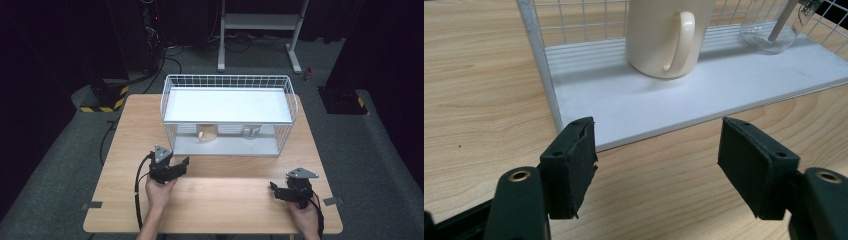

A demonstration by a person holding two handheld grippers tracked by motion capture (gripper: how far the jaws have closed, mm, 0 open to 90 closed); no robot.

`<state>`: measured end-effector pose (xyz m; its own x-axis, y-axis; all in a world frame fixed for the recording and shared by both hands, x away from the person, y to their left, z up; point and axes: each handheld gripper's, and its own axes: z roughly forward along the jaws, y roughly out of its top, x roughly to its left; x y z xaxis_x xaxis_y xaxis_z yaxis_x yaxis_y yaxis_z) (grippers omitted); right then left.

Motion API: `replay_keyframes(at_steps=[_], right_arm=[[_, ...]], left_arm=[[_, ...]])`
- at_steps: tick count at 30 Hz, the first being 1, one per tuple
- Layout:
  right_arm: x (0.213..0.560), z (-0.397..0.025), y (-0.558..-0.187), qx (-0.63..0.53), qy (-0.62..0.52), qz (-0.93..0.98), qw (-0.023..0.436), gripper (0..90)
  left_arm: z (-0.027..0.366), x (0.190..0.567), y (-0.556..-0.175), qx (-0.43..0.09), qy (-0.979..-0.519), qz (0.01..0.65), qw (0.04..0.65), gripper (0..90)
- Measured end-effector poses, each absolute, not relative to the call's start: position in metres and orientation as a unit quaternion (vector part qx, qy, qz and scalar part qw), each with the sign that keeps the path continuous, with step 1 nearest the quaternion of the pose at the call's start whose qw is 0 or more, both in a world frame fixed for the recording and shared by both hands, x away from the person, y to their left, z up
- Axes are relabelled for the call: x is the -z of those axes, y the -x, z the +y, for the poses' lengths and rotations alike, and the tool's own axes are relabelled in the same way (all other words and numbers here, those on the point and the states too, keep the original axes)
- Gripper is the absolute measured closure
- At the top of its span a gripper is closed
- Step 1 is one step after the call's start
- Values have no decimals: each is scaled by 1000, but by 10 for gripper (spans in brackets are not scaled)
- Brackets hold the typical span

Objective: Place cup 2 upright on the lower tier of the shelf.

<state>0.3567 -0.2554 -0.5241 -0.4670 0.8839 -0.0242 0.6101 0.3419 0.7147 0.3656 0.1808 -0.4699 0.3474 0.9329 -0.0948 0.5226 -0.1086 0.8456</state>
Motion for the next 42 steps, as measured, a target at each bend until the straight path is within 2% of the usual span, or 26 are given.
replay_keyframes(at_steps=[42], right_arm=[[524,-255,-356,-326,-473,791,210,186]], left_arm=[[192,479,-330,-239,-695,523,431,303]])
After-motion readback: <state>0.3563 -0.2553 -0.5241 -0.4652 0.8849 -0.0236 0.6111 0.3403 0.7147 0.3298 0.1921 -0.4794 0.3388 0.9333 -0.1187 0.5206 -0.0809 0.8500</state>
